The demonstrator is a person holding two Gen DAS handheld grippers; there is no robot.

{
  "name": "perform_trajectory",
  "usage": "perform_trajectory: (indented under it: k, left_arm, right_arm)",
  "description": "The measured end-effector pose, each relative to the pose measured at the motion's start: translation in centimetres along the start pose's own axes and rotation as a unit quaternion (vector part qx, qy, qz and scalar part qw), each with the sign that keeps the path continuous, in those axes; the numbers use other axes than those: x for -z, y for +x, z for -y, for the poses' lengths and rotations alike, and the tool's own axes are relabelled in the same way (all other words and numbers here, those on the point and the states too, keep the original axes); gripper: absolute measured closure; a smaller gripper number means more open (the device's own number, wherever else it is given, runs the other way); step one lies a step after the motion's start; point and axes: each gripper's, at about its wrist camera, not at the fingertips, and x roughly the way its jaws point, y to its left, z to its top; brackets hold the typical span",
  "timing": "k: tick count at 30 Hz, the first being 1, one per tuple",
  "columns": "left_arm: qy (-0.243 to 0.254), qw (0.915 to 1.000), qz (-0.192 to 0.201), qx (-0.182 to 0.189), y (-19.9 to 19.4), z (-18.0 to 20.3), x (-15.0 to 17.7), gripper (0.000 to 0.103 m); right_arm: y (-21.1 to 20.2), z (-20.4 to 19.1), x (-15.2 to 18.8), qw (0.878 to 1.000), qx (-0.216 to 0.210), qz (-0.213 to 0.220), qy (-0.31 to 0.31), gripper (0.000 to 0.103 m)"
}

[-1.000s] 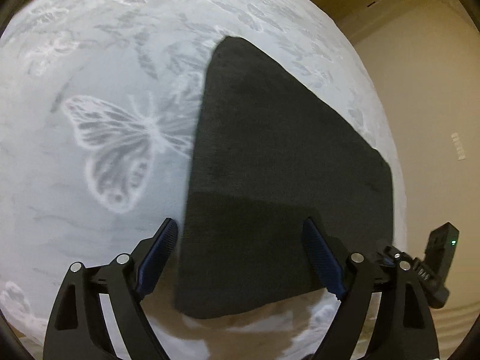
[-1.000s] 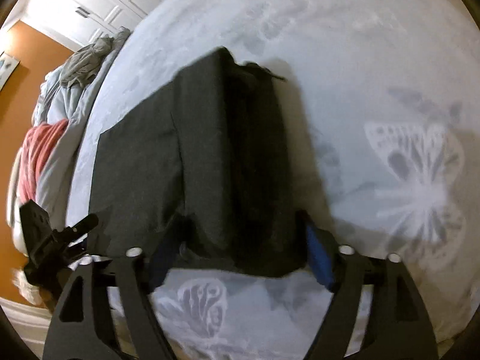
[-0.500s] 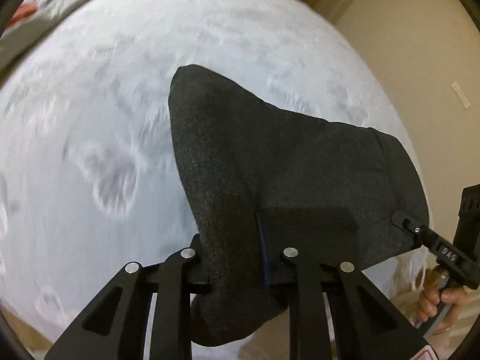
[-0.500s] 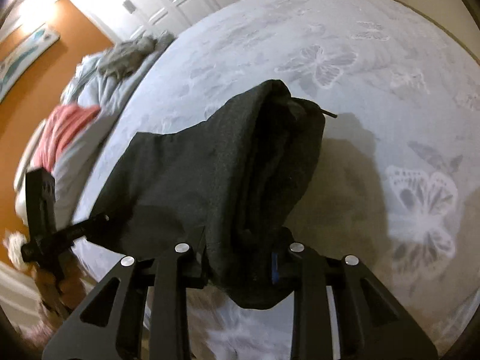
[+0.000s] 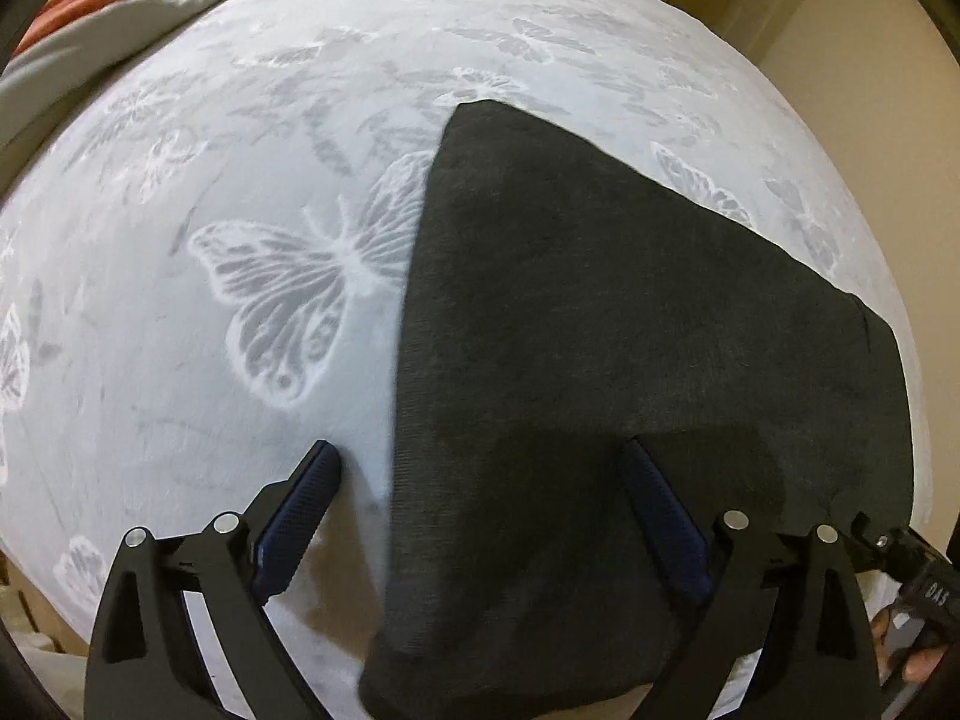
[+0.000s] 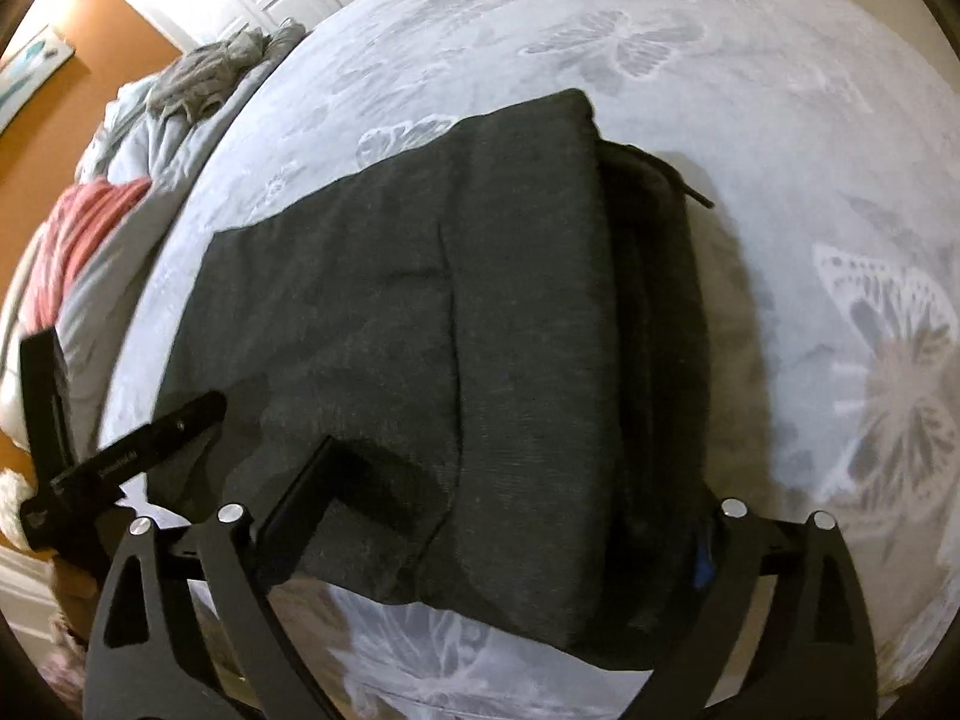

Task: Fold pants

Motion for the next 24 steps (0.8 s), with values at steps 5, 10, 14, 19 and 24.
perform_trajectory:
  k: [5,10,14,19,24]
  left_arm:
    - [0.057,0.9983,0.010,0.012,-0.5,1.9,-0.2,0.052]
    - [0.081,0.9963,0.028,-0.003,-2.5,2.9,0.4,0.088]
    - [0.083,0.9953,0.049,0.014,-5.1,2.6,0.5,0.088]
    - [0.095,0.9934,0.063,0.014,-7.5,3.0,2.0,0.089]
    - [0.083,0.9943,0.054,0.038,-9.7,2.3,5.2,0.089]
  right_arm:
    - [-0.8,0.6,0.6,1.000,-0.004,0.015,0.013,0.033]
    - [-2.3,1.8,0.6,0.999,-0.023,0.037,0.028,0.074]
    - [-3.6,0.9,1.0,0.998,-0.010,0.059,0.005,0.075]
    - [-6.3,-0.9,2.7,0.996,-0.029,0.087,0.000,0.076]
    - [-8.1,-1.5,5.9,0.996,-0.036,0.080,0.007,0.076]
